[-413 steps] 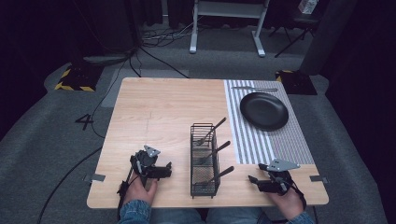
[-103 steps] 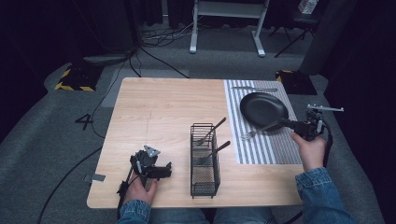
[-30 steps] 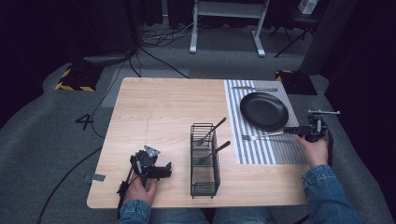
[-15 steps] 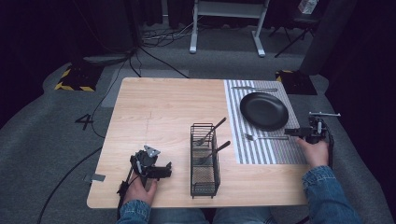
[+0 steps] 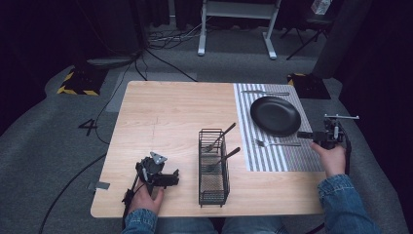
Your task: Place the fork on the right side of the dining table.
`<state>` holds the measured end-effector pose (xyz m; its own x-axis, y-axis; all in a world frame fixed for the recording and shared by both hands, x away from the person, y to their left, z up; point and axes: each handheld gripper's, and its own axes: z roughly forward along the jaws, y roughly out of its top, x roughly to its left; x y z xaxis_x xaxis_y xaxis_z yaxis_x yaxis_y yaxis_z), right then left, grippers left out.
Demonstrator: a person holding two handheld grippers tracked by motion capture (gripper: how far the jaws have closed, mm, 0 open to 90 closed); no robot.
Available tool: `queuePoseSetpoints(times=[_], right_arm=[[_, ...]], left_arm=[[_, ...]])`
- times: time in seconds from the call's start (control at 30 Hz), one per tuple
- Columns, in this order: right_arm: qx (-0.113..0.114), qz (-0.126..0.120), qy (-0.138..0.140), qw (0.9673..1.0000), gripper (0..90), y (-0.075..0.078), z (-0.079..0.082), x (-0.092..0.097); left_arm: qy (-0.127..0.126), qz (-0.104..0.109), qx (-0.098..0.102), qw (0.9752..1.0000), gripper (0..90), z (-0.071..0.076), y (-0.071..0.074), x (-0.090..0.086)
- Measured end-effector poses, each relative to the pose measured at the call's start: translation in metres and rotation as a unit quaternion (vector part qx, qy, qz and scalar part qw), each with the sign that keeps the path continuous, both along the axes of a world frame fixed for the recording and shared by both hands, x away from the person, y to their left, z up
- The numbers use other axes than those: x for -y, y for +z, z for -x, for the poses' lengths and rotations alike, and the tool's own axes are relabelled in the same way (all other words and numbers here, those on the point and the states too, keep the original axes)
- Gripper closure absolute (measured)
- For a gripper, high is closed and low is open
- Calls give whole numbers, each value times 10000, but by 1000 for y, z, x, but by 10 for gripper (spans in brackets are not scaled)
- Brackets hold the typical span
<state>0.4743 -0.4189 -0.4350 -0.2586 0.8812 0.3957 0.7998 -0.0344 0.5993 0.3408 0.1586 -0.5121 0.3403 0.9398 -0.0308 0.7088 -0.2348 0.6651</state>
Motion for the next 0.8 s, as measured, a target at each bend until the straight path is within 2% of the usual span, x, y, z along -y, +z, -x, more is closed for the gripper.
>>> queuePoseSetpoints(times=[0.43,0.6,0.77,0.8], right_arm=[[494,106,435,9978,453,35,21,-19],[745,145,723,9945,424,50,34,-32],[874,216,952,9914,415,60,44,-42],[959,246,1068,9893,410,64,51,-47]], left_arm=[[0,1,0,10000,4,0,0,0],[2,1,0,10000,4,0,0,0],[1,1,0,10000,4,0,0,0],[-4,12,-13,10000,4,0,0,0]])
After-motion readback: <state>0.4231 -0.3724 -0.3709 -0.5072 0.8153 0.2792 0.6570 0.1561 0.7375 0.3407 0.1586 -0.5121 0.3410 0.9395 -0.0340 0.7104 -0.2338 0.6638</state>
